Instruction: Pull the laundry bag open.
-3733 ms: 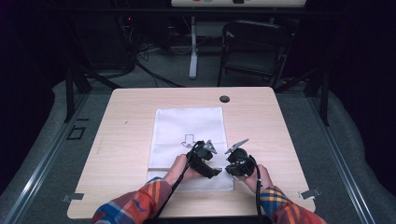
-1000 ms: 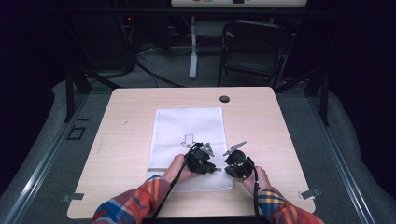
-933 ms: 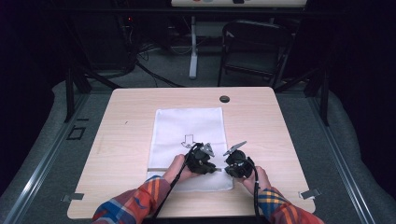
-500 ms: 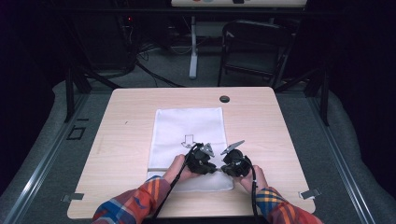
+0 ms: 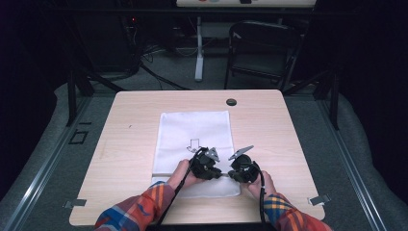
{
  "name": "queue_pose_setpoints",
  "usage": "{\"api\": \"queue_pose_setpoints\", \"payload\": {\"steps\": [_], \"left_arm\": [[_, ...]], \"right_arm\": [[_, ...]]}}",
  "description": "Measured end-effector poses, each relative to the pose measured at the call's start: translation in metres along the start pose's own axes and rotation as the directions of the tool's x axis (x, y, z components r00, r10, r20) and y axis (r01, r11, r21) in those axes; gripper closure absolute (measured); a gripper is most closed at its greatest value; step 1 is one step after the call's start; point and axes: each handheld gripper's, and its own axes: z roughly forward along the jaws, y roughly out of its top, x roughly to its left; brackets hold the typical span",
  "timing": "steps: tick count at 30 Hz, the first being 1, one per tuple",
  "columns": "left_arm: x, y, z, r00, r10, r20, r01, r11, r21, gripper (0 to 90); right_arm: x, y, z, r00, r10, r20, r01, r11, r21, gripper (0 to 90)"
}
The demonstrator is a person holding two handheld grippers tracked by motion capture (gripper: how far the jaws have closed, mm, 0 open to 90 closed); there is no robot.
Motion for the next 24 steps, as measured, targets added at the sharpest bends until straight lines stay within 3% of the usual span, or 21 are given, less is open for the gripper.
{"api": "queue_pose_setpoints", "payload": {"steps": [24], "left_arm": [[0.0036, -0.0083, -0.0089, 0.9997, -0.017, 0.016, 0.017, 0.9999, 0.001, 81.9]], "right_arm": [[-0.0002, 0.0004, -0.0007, 1.0000, -0.002, -0.004, 0.002, 1.000, 0.013, 90.0]]}}
